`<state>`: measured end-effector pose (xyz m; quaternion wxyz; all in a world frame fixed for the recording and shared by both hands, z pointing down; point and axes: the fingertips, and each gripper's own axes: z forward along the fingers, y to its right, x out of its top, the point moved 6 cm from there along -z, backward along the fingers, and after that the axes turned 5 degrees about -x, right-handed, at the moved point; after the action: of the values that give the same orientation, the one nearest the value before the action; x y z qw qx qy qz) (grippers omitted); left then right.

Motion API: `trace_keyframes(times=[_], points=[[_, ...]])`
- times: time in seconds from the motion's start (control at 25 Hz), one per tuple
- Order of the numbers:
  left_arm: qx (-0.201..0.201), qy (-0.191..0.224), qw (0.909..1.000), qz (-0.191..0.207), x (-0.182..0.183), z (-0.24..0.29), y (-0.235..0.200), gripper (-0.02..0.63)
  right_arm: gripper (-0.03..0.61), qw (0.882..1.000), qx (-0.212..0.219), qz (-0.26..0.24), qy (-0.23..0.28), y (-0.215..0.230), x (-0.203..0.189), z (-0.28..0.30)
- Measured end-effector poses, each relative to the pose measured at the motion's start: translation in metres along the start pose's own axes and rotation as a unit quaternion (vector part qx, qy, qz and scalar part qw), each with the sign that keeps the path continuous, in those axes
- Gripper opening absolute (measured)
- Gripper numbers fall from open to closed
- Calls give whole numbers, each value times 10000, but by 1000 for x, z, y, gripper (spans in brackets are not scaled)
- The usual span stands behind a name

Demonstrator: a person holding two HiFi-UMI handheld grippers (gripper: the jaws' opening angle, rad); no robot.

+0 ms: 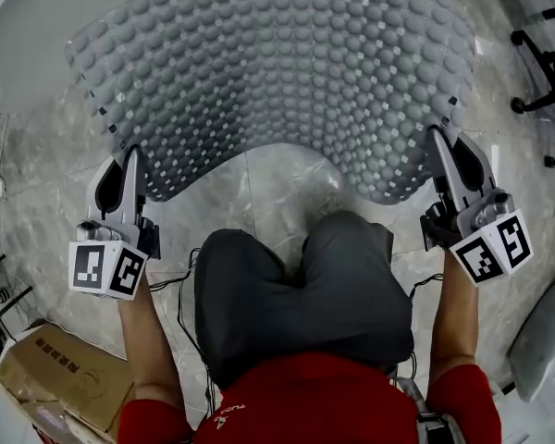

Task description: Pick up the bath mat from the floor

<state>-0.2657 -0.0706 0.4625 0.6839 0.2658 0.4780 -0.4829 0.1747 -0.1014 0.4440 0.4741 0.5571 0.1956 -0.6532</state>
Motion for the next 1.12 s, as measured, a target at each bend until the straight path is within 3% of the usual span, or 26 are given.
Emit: trace_keyframes(times=[0.68, 1.12], points=[[-79, 218, 9997, -86, -3, -2, -5, 40, 35, 9994, -288, -18, 192, 3, -6, -1], [-109, 86, 9998, -119, 4, -1, 3, 40, 35, 9988, -258, 369, 182, 8, -10, -2]])
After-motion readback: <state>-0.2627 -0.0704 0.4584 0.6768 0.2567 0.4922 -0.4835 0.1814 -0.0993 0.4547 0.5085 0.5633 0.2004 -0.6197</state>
